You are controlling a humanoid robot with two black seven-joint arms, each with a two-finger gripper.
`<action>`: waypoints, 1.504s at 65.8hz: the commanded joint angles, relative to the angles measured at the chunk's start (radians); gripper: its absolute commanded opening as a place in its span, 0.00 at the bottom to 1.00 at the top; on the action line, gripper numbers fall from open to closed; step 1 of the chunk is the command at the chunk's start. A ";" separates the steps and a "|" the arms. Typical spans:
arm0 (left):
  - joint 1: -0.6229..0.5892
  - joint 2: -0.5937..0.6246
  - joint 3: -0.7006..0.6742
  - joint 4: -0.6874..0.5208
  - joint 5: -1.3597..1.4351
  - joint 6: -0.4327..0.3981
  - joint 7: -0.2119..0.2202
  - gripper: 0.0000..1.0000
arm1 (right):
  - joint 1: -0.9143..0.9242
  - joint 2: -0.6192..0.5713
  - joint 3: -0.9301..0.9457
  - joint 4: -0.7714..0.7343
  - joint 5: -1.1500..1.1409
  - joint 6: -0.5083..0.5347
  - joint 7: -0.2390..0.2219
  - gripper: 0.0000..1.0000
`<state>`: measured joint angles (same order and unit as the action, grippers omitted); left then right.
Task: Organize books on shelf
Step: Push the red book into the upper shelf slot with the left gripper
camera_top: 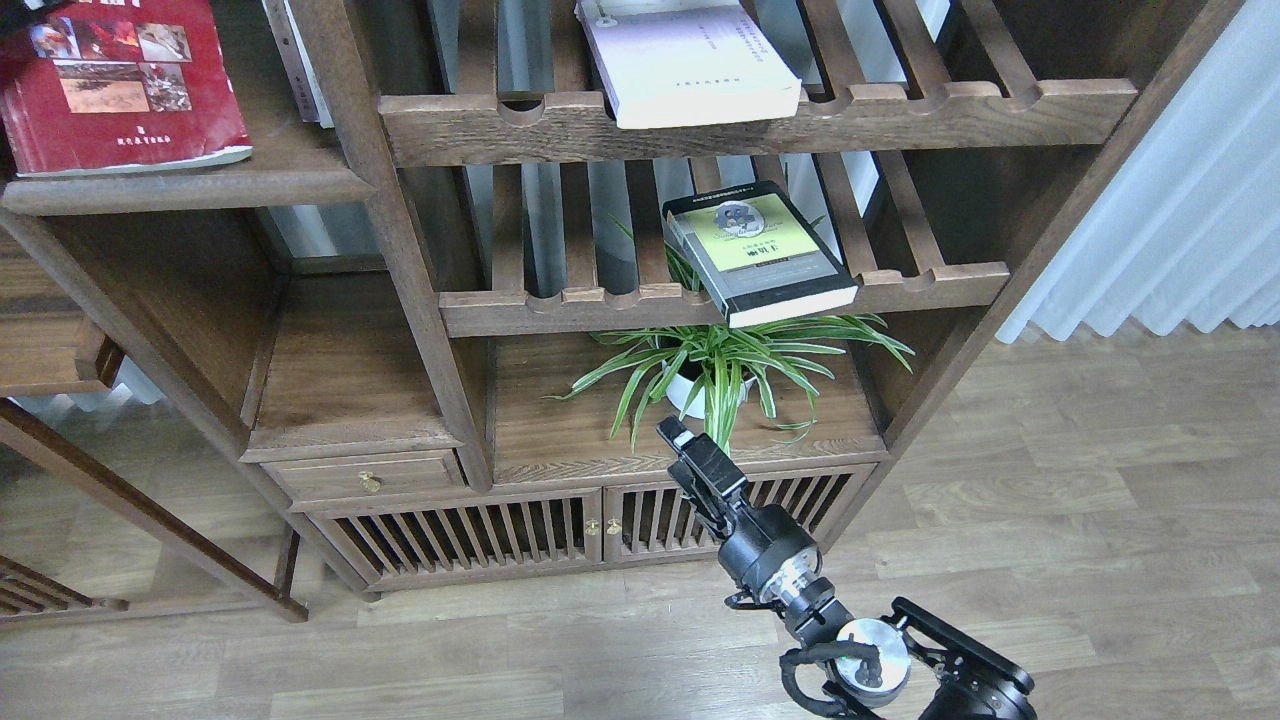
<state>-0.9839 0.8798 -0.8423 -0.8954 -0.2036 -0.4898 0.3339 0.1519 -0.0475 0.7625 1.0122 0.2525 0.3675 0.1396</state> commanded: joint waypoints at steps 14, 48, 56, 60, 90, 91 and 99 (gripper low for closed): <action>-0.015 -0.122 -0.121 0.079 0.125 0.001 0.004 0.00 | -0.009 0.008 0.000 -0.001 -0.025 0.001 0.000 0.97; -0.052 -0.225 -0.253 0.101 0.270 0.001 -0.010 0.00 | -0.014 0.014 0.000 -0.003 -0.030 0.001 0.000 0.98; -0.050 -0.225 -0.271 0.102 0.289 0.001 -0.024 0.00 | -0.014 0.014 0.000 -0.003 -0.032 0.001 0.000 0.98; -0.050 -0.223 -0.279 0.107 0.311 0.001 -0.050 0.00 | -0.015 0.014 0.000 -0.003 -0.032 0.001 0.000 0.98; -0.056 -0.240 -0.281 0.109 0.529 0.001 -0.427 0.00 | -0.026 0.017 0.000 -0.003 -0.053 0.004 0.000 0.98; -0.055 -0.242 -0.281 0.107 0.536 0.001 -0.437 0.00 | -0.026 0.017 0.000 -0.003 -0.053 0.004 0.000 0.98; -0.053 -0.243 -0.274 0.108 0.601 0.001 -0.539 0.00 | -0.029 0.017 0.000 -0.001 -0.055 0.005 0.000 0.98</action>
<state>-1.0398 0.6399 -1.1229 -0.7870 0.3442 -0.4888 -0.1185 0.1260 -0.0307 0.7623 1.0093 0.1991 0.3717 0.1396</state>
